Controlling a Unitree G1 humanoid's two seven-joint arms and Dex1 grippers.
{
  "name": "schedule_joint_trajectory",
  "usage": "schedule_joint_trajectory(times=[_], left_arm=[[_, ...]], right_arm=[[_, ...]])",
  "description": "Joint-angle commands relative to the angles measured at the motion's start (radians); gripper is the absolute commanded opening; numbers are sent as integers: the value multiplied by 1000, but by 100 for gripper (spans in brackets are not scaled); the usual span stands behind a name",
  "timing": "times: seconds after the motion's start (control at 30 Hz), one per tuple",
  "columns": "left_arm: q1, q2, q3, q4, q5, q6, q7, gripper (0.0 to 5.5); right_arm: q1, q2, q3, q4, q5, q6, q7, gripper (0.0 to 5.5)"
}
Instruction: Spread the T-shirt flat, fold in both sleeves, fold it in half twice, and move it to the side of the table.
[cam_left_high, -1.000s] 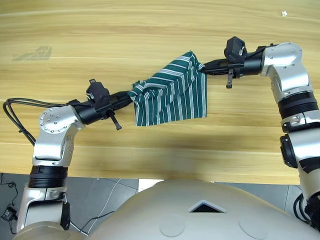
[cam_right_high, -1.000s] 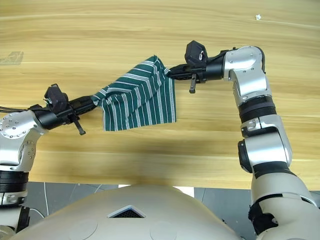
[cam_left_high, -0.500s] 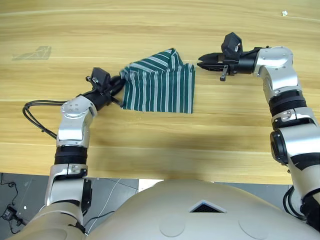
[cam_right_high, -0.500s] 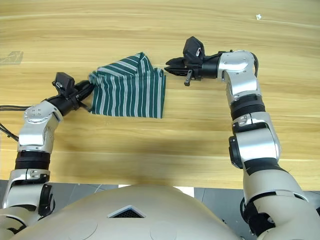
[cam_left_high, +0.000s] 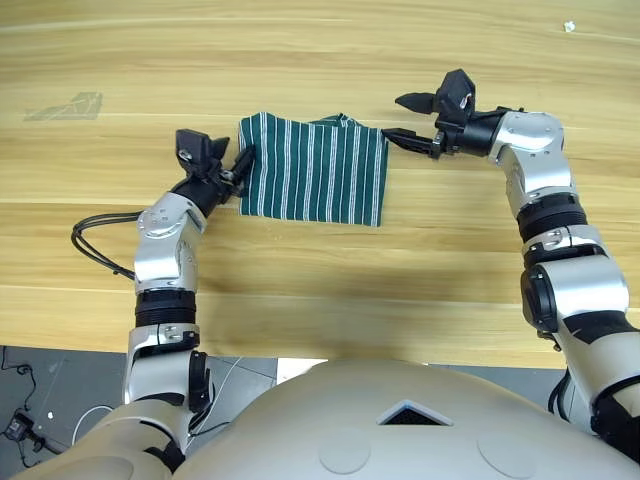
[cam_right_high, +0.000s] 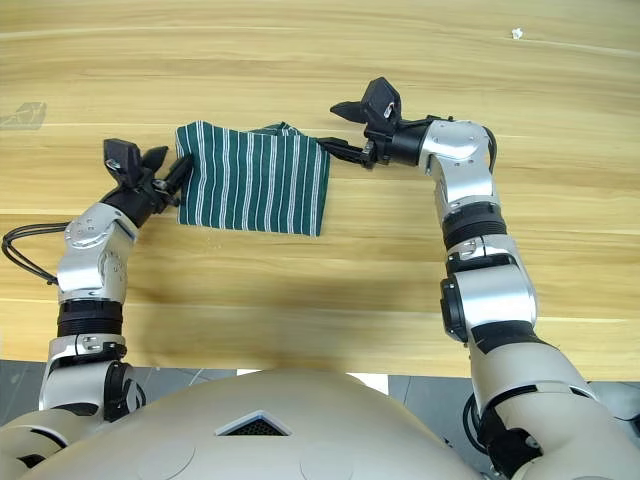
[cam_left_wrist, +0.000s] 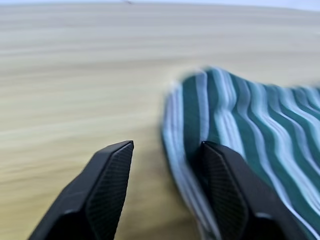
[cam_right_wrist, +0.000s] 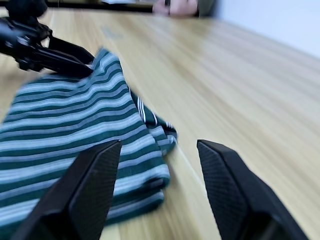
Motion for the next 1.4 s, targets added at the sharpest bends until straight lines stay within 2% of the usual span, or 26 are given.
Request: schedule_joint_trajectory(times=[0.03, 0.13, 0.23, 0.33, 0.5, 0.63, 0.73, 0.83, 1.07, 1.2, 1.3, 1.4], left_arm=[[-51, -47, 132, -112, -96, 33, 128, 255], [-32, -90, 165, -233, -156, 48, 171, 255], [19, -144, 153, -308, -154, 43, 210, 255], [72, -195, 118, -322, -111, 8, 237, 255], [43, -282, 72, -195, -57, -83, 269, 255], [36, -298, 29, -103, 2, -145, 263, 255], [62, -306, 20, -110, 24, -173, 271, 255], [98, -307, 24, -137, 36, -184, 282, 255], [164, -298, 28, -215, 80, -205, 319, 255], [174, -295, 56, -247, 79, -227, 339, 255], [166, -289, 122, -297, 69, -273, 392, 255], [145, -282, 127, -275, 124, -316, 433, 255]], right_arm=[[-20, 72, 7, -30, -45, -130, -105, 281], [-61, 145, 89, 53, -178, -254, -226, 281], [-120, 187, 252, 185, -430, -351, -437, 281], [-196, 246, 360, 323, -596, -330, -629, 281], [-294, 329, 401, 467, -692, -213, -843, 281], [-260, 250, 369, 511, -692, -134, -901, 281], [-216, 160, 275, 517, -618, -90, -878, 281], [-171, 73, 231, 513, -594, -76, -852, 281], [-75, -84, 196, 470, -578, -171, -850, 281], [-80, -82, 136, 377, -511, -332, -885, 281], [-86, 1, 103, 270, -426, -450, -819, 281], [-93, 97, 120, 244, -398, -441, -749, 281]])
